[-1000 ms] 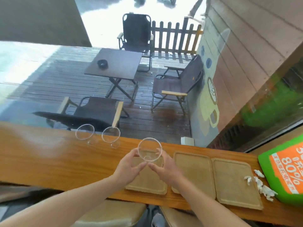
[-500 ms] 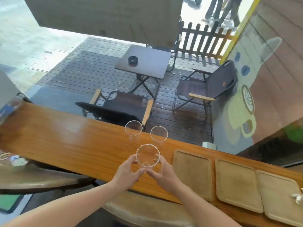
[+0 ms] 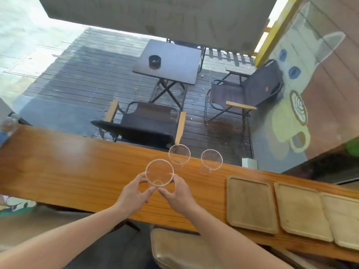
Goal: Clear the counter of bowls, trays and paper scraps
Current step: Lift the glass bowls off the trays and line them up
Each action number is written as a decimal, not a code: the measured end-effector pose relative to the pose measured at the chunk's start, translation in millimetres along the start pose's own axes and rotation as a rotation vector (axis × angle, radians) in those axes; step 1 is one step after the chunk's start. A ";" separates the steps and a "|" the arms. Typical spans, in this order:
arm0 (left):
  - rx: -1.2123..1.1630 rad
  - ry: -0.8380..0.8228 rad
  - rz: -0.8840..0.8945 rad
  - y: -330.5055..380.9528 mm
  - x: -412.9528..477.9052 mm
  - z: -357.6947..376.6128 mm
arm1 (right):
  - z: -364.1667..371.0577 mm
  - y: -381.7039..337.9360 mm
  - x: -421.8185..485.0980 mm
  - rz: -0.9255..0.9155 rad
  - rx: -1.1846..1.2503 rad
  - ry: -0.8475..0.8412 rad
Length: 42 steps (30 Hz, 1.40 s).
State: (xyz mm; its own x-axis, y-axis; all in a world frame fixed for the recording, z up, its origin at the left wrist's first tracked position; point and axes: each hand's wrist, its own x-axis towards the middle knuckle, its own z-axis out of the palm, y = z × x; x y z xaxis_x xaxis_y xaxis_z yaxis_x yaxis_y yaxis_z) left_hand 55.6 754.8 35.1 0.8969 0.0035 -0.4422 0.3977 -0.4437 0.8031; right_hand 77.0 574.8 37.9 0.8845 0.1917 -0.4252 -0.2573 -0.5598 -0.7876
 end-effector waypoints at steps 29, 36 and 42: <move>0.050 0.022 -0.029 -40.4 135.1 -19.0 | 73.6 0.3 111.7 0.196 0.273 0.134; 0.088 0.021 -0.040 -40.9 137.0 -21.0 | 77.9 4.0 115.6 0.171 0.241 0.149; 0.123 0.035 -0.073 -38.3 132.4 -24.5 | 74.7 3.8 108.5 0.228 0.237 0.110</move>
State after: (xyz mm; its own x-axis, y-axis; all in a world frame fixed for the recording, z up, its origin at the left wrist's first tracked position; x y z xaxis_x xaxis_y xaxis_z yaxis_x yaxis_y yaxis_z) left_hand 163.9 794.3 -44.5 0.8735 0.0702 -0.4817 0.4375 -0.5474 0.7135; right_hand 142.9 653.7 -44.5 0.8272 -0.0120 -0.5618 -0.5250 -0.3728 -0.7651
